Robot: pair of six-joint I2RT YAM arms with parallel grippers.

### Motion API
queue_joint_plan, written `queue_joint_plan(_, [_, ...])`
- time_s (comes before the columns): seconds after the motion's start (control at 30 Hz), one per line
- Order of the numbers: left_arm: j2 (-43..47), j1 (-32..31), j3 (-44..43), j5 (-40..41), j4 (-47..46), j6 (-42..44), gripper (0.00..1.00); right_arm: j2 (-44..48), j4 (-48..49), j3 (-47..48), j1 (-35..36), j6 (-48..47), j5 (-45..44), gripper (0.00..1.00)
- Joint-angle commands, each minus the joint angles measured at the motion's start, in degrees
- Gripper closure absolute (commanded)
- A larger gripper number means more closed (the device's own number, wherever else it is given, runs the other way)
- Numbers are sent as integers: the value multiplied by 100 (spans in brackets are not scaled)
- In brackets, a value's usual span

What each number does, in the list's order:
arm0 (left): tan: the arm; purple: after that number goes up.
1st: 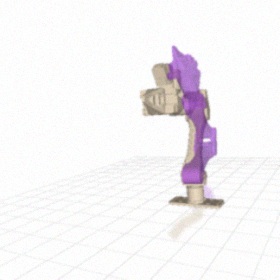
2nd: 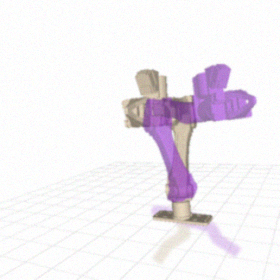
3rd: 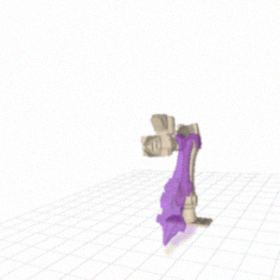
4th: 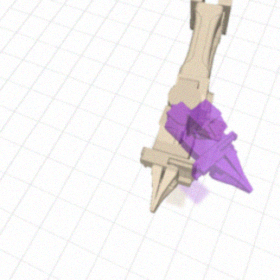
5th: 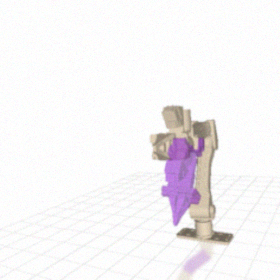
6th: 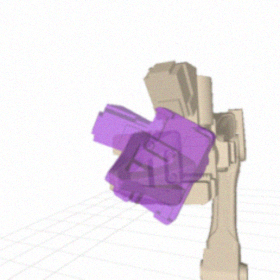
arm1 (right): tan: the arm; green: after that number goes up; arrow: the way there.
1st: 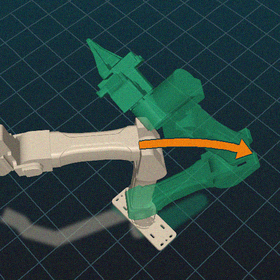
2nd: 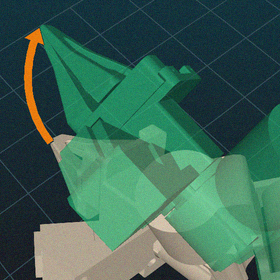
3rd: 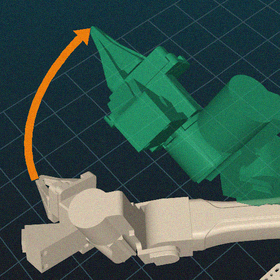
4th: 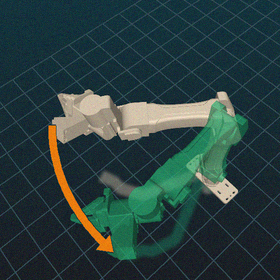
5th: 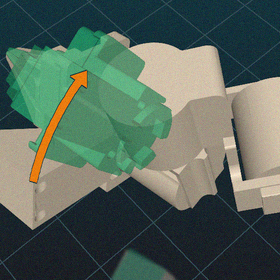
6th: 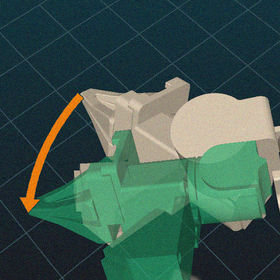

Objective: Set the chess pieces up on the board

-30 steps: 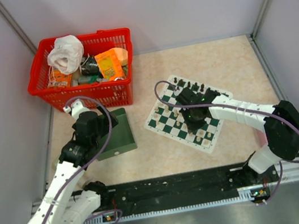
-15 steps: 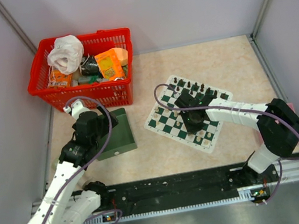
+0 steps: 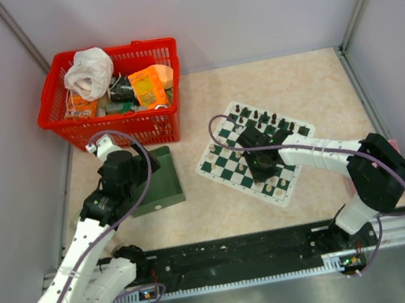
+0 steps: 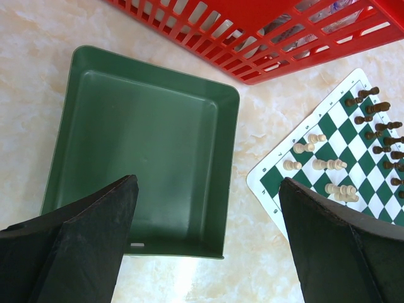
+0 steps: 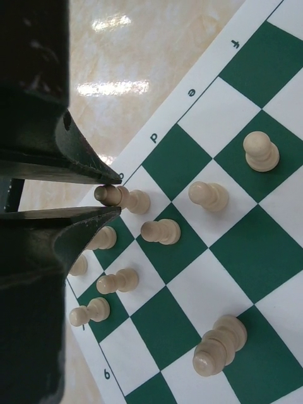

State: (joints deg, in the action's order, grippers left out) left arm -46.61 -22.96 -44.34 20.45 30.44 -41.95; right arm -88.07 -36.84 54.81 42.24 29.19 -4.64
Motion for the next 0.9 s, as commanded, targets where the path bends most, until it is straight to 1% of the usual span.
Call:
queue_joint_plan(0.0, [82, 28, 48, 56, -161, -23, 1, 45, 116, -31, 74, 69, 16, 78])
queue_joint_plan(0.1, [99, 28, 66, 65, -143, -41, 1, 97, 116, 4, 74, 52, 34, 74])
queue_joint_plan(0.2, [108, 28, 66, 47, -143, -32, 1, 167, 116, 56, 83, 43, 51, 67])
queue_joint_plan(0.47, [82, 28, 83, 21, -213, -50, 1, 457, -95, 451, 74, 25, -54, 59])
queue_joint_plan(0.57, [-6, 28, -31, -41, -205, 3, 1, 589, -95, 522, 74, 69, -177, 56])
queue_joint_plan(0.63, [-24, 37, -110, 3, -126, 3, 1, 642, -69, 583, 74, 78, -256, 51])
queue_joint_plan(0.73, [-6, 28, -93, 29, -90, -32, 1, 686, -78, 654, 74, 78, -414, 47])
queue_joint_plan(0.87, [64, 28, -84, 12, -20, -120, 1, 730, -78, 777, 74, 87, -564, 38])
